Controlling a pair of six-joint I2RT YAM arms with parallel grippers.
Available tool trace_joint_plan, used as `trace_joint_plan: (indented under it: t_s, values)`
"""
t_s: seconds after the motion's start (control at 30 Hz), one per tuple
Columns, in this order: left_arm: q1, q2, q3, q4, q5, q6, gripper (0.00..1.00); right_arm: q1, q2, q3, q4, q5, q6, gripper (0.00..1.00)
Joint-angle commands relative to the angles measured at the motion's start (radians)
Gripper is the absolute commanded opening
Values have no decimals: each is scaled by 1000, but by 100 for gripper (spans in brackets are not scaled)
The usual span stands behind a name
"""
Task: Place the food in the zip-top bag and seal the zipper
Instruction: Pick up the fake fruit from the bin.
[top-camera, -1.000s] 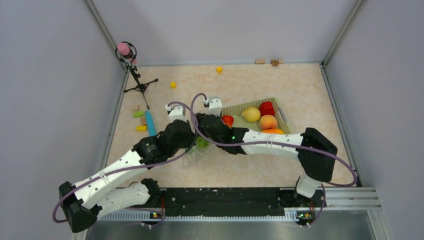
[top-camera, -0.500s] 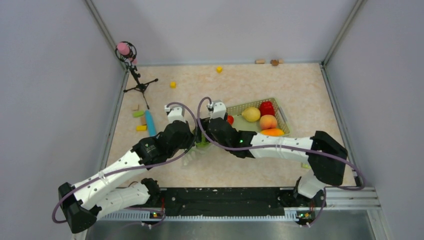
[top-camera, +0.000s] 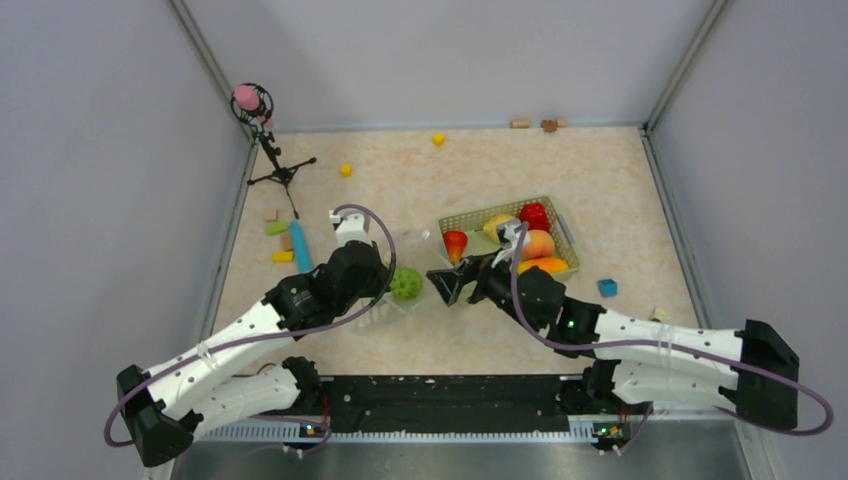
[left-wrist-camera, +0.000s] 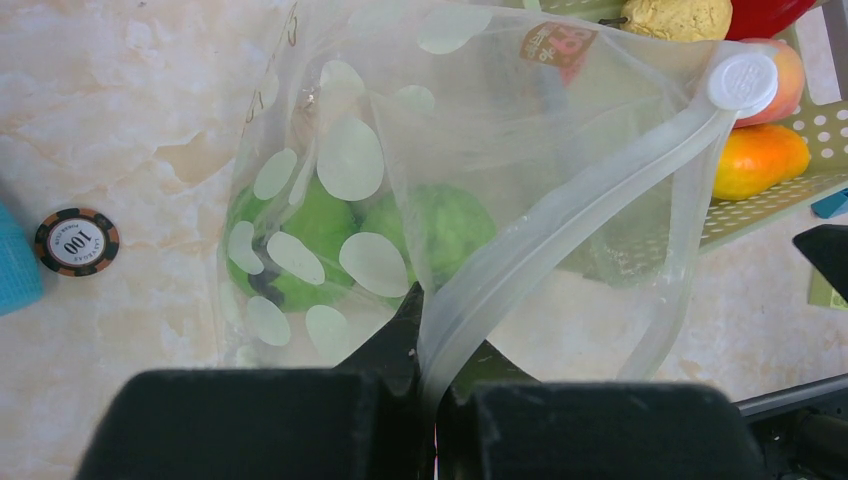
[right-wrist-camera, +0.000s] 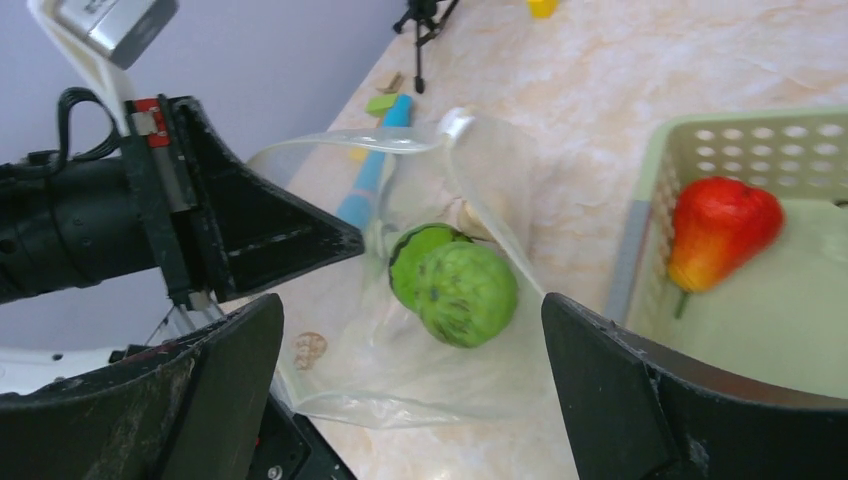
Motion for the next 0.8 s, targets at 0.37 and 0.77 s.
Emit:
trace_joint_plan:
  t_s: [0.37,0.77]
  values:
    - [-5,8,25,37,-30,-7,0,-13,-218,-99,-443,622,423,99]
    - [-5,2,24,43,-17,-3,0,-282,151,97,-372,238,344,98]
